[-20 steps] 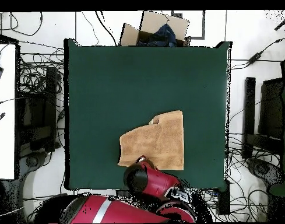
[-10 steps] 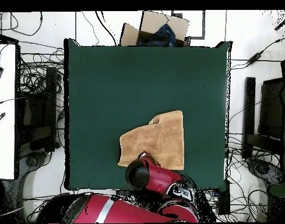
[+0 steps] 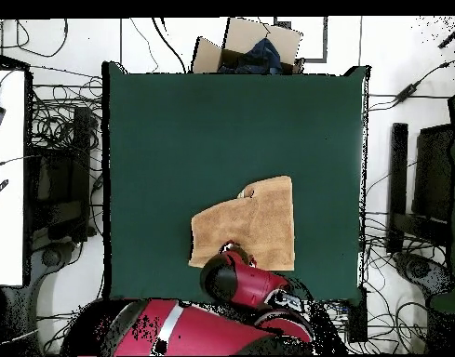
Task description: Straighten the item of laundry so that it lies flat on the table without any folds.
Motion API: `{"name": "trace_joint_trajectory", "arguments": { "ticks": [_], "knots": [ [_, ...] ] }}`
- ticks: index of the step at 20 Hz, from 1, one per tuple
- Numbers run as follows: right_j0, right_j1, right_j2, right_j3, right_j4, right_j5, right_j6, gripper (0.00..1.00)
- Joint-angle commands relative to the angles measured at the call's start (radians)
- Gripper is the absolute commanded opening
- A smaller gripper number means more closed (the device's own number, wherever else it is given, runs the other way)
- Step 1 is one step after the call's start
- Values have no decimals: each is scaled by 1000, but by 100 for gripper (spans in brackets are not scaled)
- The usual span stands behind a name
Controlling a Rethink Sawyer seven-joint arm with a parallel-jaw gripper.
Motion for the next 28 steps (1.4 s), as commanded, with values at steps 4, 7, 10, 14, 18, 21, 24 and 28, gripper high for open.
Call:
{"name": "trace_joint_trajectory", "arguments": {
  "ticks": [4,7,10,14,18,21,24,28],
  "knots": [
    [-12,171,73,-132,-27,-190,115,100],
    [-38,202,64,-136,-56,-216,105,100],
    [-79,231,70,-155,-96,-235,97,100],
    [-125,270,72,-190,-150,-258,87,100],
    [-159,285,62,-213,-199,-261,76,100],
    [-195,304,59,-248,-249,-257,53,100],
    [-241,312,75,-287,-311,-221,23,100],
    [-290,308,107,-333,-387,-153,-10,100]
  ]
}}
